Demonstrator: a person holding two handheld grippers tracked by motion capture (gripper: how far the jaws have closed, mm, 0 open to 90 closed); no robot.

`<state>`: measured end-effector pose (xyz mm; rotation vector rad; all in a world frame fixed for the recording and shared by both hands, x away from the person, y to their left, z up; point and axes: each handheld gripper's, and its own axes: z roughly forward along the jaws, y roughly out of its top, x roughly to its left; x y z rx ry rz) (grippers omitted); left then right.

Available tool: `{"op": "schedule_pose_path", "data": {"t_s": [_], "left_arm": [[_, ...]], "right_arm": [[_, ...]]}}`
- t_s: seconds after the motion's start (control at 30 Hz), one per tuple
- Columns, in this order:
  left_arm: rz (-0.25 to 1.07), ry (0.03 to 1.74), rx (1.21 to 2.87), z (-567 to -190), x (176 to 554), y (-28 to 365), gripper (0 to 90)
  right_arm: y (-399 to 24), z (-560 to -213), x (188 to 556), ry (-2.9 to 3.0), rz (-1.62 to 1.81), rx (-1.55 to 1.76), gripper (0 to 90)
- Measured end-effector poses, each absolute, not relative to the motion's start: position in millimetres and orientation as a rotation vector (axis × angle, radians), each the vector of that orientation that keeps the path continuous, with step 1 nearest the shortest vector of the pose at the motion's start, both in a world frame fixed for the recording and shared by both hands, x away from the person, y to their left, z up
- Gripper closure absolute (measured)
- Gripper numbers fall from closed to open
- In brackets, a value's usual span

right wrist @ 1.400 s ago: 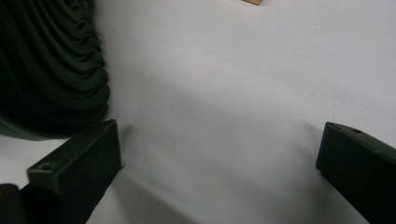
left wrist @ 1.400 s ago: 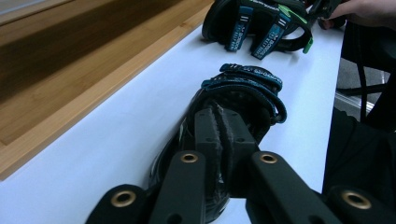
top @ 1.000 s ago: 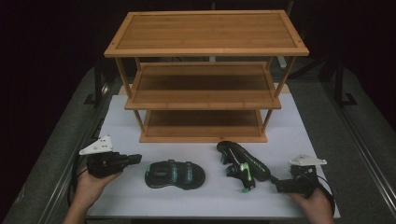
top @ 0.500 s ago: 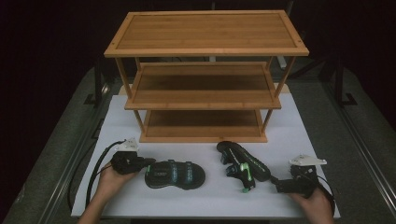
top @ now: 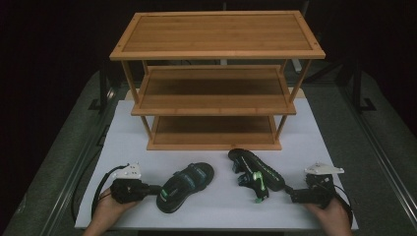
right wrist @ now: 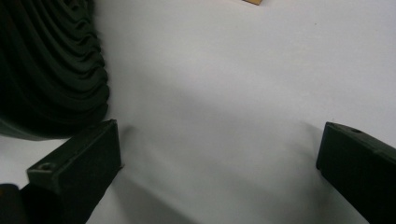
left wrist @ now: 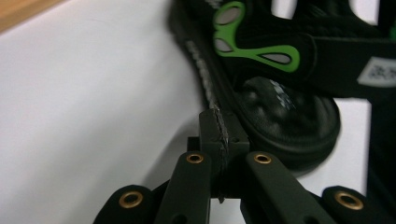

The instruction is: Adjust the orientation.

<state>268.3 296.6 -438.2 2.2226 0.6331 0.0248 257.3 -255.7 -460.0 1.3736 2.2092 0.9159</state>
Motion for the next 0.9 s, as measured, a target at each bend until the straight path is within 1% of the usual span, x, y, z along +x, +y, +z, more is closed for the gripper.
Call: {"op": "schedule_pose_path", "data": {"t_s": [0.2, 0.3, 0.5, 0.53, 0.57, 0.67, 0.7, 0.9], "left_arm": [[-0.053, 0.559, 2.225, -440, 254, 283, 90.0], [-0.096, 0.5, 2.237, -441, 250, 270, 90.0], [-0.103, 0.498, 2.238, -437, 251, 273, 90.0], [-0.106, 0.505, 2.219, -434, 251, 276, 88.7], [-0.097, 0.511, 2.203, -431, 252, 278, 84.2], [-0.07, 0.523, 2.168, -422, 254, 283, 76.2], [-0.039, 0.534, 2.139, -413, 257, 285, 72.1], [0.0, 0.525, 2.134, -392, 272, 274, 54.4]], "right_arm": [[-256, -460, 257, 2.21, 0.914, 1.376, 0.0], [-256, -460, 257, 2.21, 0.914, 1.376, 0.0], [-256, -460, 257, 2.209, 0.915, 1.376, 0.0], [-255, -460, 257, 2.209, 0.915, 1.377, 0.0], [-256, -460, 257, 2.209, 0.916, 1.376, 0.0], [-256, -460, 257, 2.209, 0.916, 1.376, 0.0], [-256, -460, 257, 2.21, 0.914, 1.376, 0.0], [-255, -460, 257, 2.209, 0.913, 1.377, 0.0]]}}
